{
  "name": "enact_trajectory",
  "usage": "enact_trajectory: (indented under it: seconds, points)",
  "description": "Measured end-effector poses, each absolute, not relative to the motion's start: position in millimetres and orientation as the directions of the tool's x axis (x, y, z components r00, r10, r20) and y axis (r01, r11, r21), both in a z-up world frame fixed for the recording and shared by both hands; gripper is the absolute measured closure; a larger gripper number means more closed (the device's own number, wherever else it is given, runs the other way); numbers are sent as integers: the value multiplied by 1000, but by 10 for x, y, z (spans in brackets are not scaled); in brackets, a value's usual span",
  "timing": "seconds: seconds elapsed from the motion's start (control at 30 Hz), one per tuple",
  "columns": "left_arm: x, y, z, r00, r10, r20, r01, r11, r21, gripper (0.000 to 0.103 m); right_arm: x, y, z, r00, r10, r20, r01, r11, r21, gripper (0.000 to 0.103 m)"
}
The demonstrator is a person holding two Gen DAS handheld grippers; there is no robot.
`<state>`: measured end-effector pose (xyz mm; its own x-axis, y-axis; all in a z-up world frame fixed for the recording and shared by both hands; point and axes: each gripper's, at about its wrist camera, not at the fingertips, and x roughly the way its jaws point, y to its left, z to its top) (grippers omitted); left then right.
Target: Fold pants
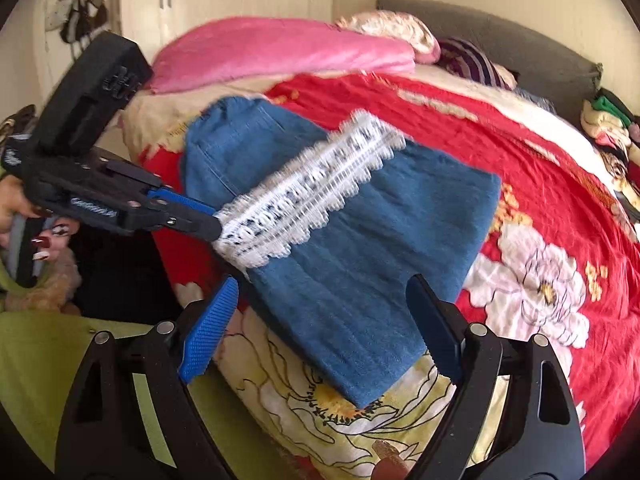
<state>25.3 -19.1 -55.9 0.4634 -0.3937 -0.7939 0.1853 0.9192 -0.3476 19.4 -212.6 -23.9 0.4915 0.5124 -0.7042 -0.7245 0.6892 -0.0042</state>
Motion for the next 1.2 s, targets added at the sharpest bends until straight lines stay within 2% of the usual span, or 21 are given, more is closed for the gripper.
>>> enact_trajectory:
  seconds: [0.07,0.1,0.13,0.17,0.3,0.37,0.43,0.5,0.6,0.7,0.77,0.87,0.93,1.03,1.1,1.2]
  points:
    - [264,-136,-567,465,-407,-786,171,913,-371,75,220,-2129,-258,482,516,-708,-719,695,18,26]
    - [264,-102,-557,471,-412,-780,165,910,-381,58,218,-2139,-251,480,521,-706,-719,694,23,26]
    - [263,-81,-537,479,-416,-773,159,907,-390,46,213,-2145,-245,484,520,-704,-719,695,19,26]
    - [260,-74,-527,482,-421,-769,159,905,-395,46,210,-2150,-242,491,514,-703,-717,697,10,26]
    - [320,-150,-581,458,-445,-770,170,894,-415,46,245,-2181,-236,499,510,-700,-705,709,15,26]
    - [378,-186,-635,451,-449,-771,162,891,-424,51,246,-2175,-239,496,515,-699,-710,704,15,26]
    - [435,-214,-663,448,-460,-766,158,884,-439,73,267,-2160,-276,493,505,-708,-711,703,6,26]
    - [465,-220,-677,449,-483,-752,166,872,-460,81,315,-2157,-347,490,474,-731,-697,717,-3,26]
    - [451,-104,-730,440,-538,-719,141,832,-536,86,397,-2148,-474,463,434,-773,-675,737,9,26]
    - [333,-134,-621,443,-537,-717,173,837,-520,86,340,-2135,-426,457,449,-768,-696,718,6,28]
    - [247,-186,-497,468,-501,-728,210,863,-459,86,269,-2121,-350,460,470,-753,-720,694,-7,29]
    - [293,-171,-551,481,-420,-769,176,906,-385,82,260,-2105,-340,465,462,-756,-723,690,-23,29]
    - [327,-144,-651,453,-438,-777,158,896,-414,76,310,-2105,-401,452,434,-779,-707,707,-17,29]
    - [342,-100,-675,448,-444,-776,150,893,-424,72,304,-2129,-346,464,450,-763,-704,710,-10,29]
    - [344,-116,-684,450,-438,-778,150,896,-418,71,293,-2152,-276,472,485,-736,-711,703,7,29]
    - [347,-134,-685,450,-431,-782,154,900,-408,69,343,-2155,-317,458,485,-745,-702,712,32,29]
